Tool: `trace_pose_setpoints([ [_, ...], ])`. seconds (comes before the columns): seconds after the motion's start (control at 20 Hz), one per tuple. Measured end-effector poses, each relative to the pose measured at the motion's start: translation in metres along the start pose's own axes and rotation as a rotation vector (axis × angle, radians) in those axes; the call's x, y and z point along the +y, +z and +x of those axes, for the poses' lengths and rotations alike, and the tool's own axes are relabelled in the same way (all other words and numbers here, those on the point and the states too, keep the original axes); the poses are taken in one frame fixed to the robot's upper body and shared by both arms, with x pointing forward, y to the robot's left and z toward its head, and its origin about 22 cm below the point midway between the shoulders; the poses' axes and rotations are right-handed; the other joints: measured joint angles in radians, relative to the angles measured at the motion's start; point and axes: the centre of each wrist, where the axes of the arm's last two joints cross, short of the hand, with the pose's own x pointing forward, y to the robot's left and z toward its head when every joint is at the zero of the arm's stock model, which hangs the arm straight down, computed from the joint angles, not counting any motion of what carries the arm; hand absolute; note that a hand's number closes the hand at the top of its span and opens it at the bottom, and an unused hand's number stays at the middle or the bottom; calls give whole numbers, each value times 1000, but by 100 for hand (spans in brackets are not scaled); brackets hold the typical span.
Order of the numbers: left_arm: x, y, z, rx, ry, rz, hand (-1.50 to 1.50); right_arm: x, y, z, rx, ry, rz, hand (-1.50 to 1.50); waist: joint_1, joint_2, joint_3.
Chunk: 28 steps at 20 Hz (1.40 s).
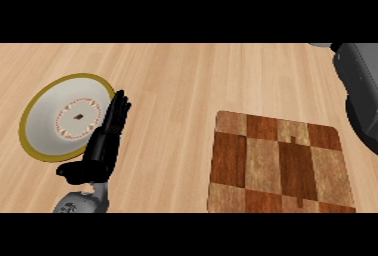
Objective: Pick the eggplant from the cutting board and place it in the pot
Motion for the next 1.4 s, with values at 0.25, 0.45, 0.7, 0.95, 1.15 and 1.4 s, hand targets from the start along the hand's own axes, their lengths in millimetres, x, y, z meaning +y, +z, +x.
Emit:
trace_pose_setpoints([
  [0.25,3,0,-1,9,3,20,0,-1,-12,-3,50,33,-40,150,-22,-6,1],
  [0.45,6,3,-6,19,2,44,0,3,-20,-9,85,50,-48,150,-43,-12,1],
  [0.7,12,4,-7,25,-4,69,0,19,-32,-26,121,72,-52,150,-70,-21,2],
  [0.95,15,9,-9,33,-3,82,0,33,-45,-47,162,85,-42,150,-89,-29,2],
  [1.15,21,10,-12,37,-11,92,0,43,-55,-63,194,61,-13,150,-99,-32,2],
  [1.4,20,11,-10,34,-8,96,0,72,-57,-90,242,26,76,150,-106,-35,3],
])
